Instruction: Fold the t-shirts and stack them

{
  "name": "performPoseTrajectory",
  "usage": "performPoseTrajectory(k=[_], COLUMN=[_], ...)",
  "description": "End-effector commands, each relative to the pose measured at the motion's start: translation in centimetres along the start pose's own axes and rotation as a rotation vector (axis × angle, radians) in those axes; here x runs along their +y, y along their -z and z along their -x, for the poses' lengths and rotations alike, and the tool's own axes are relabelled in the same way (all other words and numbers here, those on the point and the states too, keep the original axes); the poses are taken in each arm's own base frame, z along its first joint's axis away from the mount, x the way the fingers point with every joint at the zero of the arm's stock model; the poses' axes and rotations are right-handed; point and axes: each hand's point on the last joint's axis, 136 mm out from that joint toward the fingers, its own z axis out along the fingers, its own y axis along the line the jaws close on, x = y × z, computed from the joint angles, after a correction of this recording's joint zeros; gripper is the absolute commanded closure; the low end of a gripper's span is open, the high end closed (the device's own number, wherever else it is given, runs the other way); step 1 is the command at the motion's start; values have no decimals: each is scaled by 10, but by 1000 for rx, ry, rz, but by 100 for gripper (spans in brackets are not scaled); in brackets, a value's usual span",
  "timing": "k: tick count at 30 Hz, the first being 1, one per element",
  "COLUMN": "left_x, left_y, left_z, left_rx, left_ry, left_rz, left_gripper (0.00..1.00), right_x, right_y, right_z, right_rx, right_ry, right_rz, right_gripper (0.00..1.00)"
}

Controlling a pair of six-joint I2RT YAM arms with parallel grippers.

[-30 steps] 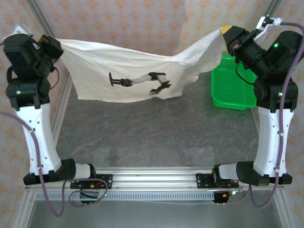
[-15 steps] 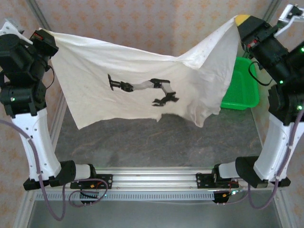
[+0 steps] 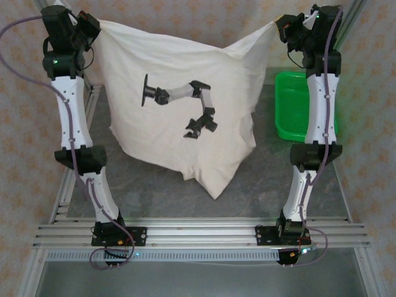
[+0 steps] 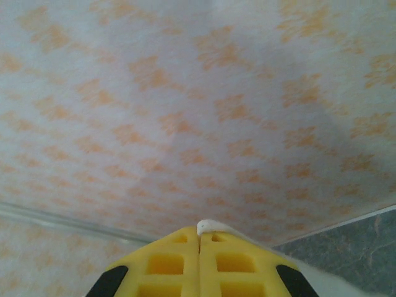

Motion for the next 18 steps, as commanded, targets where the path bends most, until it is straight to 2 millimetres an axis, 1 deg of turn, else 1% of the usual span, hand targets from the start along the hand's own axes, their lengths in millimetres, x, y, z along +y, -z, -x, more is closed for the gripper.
performPoseTrajectory(k=[1,3,5,8,9,11,12,14,16,18], left_x=[-41,-43,-47,-53,-54,-57,-58,-55,-46,-33], left_y=[6,1,1,8,12,14,15,13,11,9], left_z=[32,43,54,68,71,68,64,49,29,5], left_rx=[-107,-146,-187,-232,-238,-221,-200,-130,-58,18], left_ry=[51,82,93,76,62,36,14,-18,-63,-118], left_rz=[-180,-229,-267,-301,-305,-314,-316,-302,-244,-170], left_gripper=[100,100,100,100,100,100,100,100,100,100], right_x=[86,99,110,114,114,111,106,89,68,37], right_y=[35,44,57,77,82,87,88,86,82,85], right_z=[39,51,62,73,73,68,63,51,35,16], right_rx=[-147,-183,-219,-246,-237,-206,-182,-131,-57,-10], right_ry=[89,109,138,162,169,188,197,193,178,173], right_rz=[284,347,383,378,373,340,309,238,168,52], right_gripper=[100,100,100,100,100,100,100,100,100,100])
